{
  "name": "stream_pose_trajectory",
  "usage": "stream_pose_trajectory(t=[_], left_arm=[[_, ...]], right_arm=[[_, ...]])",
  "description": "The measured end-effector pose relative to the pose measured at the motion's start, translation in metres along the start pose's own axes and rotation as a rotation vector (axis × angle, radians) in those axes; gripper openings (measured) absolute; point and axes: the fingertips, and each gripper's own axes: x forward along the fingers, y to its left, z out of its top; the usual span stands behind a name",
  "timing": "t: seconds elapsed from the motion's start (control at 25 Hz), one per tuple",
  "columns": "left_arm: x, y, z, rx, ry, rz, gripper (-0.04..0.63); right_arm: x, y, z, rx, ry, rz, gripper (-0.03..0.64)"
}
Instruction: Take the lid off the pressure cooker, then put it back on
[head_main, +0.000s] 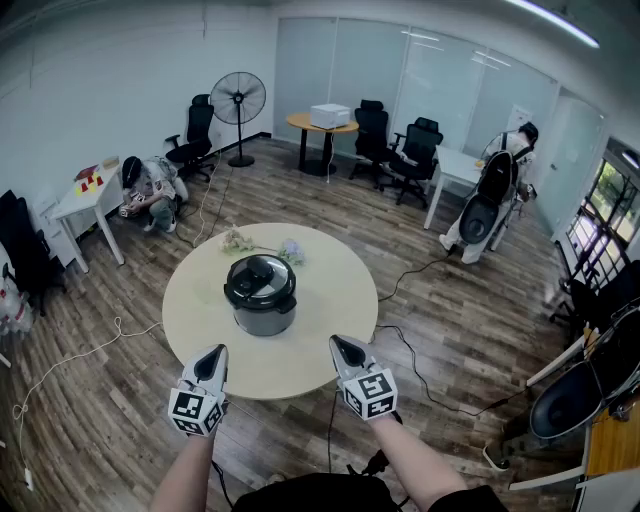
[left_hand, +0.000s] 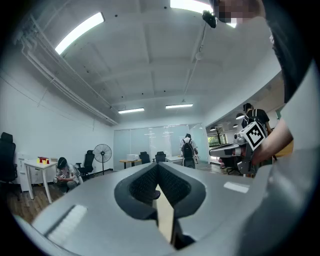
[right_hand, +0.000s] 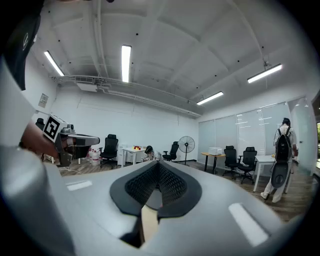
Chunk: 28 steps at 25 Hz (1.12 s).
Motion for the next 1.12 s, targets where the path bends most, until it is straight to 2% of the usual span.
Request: stream_pose_trajectory(t=[0.28,0.44,0.84,0.92,1.12], left_arm=[[0.01,-0.009,0.0,0.0,0.0,0.002,0.0],[0.013,-0.017,-0.004,-0.003,0.007,0.002,0.0],[0.023,-0.038,-0.019,0.001,0.038,0.027,0.0],[0.024,-0.043,-0.018,0.009,0.04,0.031,0.0],[0.025,-0.055,-0.025,0.035,0.079,0.056,0.0]], right_arm=[[-0.001,-0.009,0.0,-0.004,-0.009,0.022,0.006],[-0.006,-0.013,0.002,0.04,-0.039,0.064,0.008],[-0.01,-0.025,-0.027,0.056,-0.009,0.147,0.011],[-0.004,-0.027,-0.031,0.075,0.005,0.179,0.598],[-0.006,-0.038,-0.02,0.094,-0.051,0.21,0.597]])
